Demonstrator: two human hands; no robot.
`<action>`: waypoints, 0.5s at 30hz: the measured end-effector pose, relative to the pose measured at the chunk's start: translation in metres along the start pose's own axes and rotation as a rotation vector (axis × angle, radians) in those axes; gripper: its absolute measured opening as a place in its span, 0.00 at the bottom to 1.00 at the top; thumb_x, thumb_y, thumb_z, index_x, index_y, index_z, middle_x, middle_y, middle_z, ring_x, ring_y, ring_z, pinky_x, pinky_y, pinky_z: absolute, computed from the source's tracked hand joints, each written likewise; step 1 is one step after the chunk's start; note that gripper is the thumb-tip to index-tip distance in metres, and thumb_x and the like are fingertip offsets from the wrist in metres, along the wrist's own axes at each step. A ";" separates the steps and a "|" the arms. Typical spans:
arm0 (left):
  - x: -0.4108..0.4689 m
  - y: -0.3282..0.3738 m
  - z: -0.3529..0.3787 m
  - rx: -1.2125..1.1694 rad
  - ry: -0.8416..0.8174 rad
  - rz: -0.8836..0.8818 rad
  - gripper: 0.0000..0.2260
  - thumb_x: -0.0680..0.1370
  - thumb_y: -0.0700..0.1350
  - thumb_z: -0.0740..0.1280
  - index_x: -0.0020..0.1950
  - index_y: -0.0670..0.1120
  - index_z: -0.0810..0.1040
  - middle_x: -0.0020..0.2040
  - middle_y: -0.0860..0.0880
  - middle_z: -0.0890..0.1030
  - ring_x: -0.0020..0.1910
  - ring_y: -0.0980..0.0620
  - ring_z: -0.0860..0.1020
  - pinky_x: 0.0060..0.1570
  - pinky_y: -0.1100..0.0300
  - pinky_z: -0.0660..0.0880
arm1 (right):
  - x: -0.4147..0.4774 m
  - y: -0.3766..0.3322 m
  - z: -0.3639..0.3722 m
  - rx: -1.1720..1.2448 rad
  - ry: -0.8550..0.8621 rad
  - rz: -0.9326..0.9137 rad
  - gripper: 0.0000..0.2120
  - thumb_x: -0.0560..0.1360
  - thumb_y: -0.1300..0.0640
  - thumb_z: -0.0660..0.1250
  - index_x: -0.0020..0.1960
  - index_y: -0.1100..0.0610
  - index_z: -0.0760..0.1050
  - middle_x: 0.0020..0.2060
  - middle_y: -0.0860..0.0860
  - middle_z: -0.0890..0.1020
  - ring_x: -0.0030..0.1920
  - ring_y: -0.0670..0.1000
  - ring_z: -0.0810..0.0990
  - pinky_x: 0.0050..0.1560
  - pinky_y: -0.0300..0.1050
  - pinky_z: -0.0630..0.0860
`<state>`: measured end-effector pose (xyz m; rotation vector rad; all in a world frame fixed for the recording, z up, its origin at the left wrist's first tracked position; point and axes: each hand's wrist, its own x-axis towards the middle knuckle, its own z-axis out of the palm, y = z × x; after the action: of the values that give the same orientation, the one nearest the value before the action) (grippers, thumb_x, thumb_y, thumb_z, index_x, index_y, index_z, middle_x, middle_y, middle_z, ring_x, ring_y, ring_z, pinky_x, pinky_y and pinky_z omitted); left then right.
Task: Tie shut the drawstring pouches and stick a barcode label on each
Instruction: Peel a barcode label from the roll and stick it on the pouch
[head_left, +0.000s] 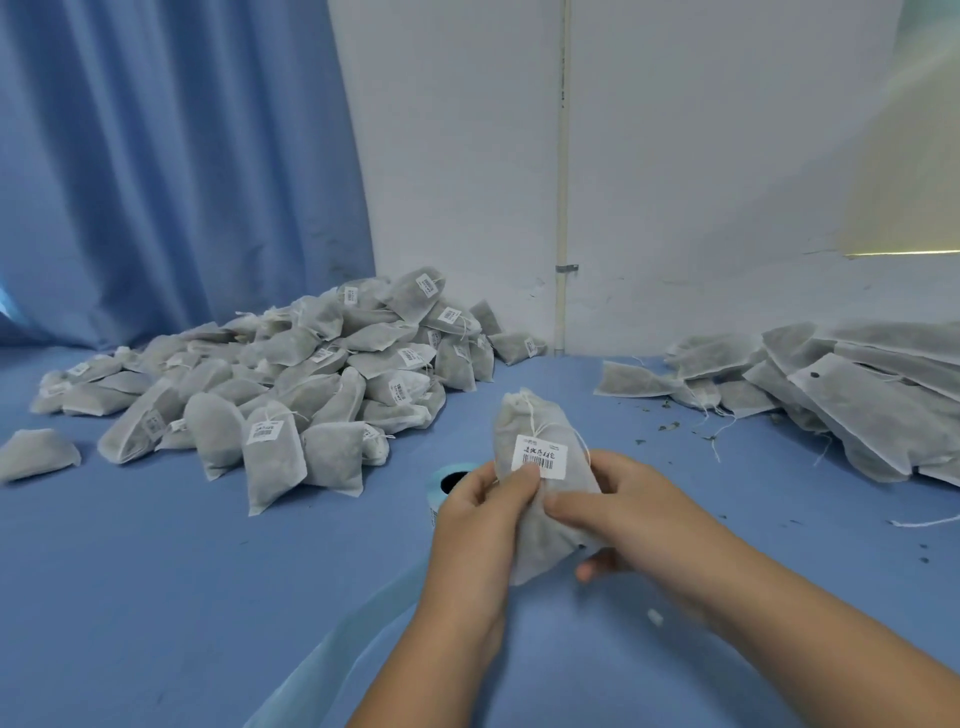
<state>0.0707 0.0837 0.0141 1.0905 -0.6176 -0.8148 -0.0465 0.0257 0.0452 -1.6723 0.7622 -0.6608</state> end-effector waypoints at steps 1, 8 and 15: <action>0.003 0.003 -0.004 -0.028 0.038 0.027 0.07 0.78 0.42 0.67 0.51 0.41 0.82 0.48 0.40 0.86 0.46 0.44 0.84 0.48 0.52 0.79 | 0.009 -0.005 0.004 0.000 -0.007 -0.006 0.09 0.72 0.59 0.68 0.52 0.53 0.78 0.43 0.50 0.86 0.40 0.50 0.85 0.30 0.41 0.76; 0.028 0.027 -0.043 -0.183 0.492 0.185 0.06 0.79 0.45 0.62 0.52 0.44 0.76 0.40 0.52 0.82 0.39 0.55 0.82 0.43 0.57 0.75 | 0.079 -0.036 0.048 0.204 -0.035 0.067 0.04 0.73 0.59 0.66 0.47 0.57 0.78 0.29 0.53 0.80 0.25 0.49 0.78 0.23 0.36 0.70; 0.037 0.035 -0.056 -0.257 0.711 0.199 0.06 0.80 0.46 0.60 0.49 0.52 0.75 0.47 0.51 0.78 0.44 0.52 0.79 0.43 0.58 0.73 | 0.146 -0.055 0.117 0.201 -0.084 0.138 0.05 0.73 0.59 0.67 0.47 0.61 0.76 0.26 0.54 0.76 0.25 0.49 0.74 0.23 0.37 0.70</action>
<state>0.1446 0.0908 0.0287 0.9768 -0.0152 -0.2811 0.1430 -0.0059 0.0791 -1.4423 0.7199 -0.5486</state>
